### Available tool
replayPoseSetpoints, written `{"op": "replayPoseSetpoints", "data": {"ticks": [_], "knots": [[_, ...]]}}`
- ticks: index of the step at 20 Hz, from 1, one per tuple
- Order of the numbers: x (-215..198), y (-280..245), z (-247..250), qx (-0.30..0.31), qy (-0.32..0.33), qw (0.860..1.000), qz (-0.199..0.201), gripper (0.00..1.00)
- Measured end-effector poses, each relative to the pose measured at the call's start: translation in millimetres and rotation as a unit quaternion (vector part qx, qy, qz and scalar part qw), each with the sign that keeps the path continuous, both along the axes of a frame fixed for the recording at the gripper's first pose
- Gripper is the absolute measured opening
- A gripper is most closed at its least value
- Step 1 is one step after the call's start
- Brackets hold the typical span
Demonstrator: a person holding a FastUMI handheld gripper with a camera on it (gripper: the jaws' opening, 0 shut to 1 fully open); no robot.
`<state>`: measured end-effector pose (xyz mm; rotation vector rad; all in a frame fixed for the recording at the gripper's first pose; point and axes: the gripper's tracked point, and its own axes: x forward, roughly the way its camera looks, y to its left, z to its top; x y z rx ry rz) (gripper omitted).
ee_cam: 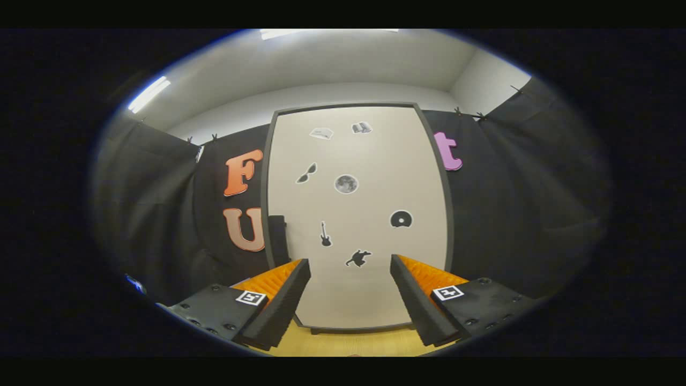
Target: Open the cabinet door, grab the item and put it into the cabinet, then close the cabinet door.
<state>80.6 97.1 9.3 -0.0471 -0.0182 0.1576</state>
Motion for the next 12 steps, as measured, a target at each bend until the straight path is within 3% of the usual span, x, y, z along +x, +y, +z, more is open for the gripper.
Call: {"op": "replayPoseSetpoints", "data": {"ticks": [7, 12], "knots": [[80, 94, -18, 0.013, 0.018, 0.998, 0.066, 0.97], [115, 121, -35, -0.003, 0.024, 0.998, 0.059, 0.98]]}}
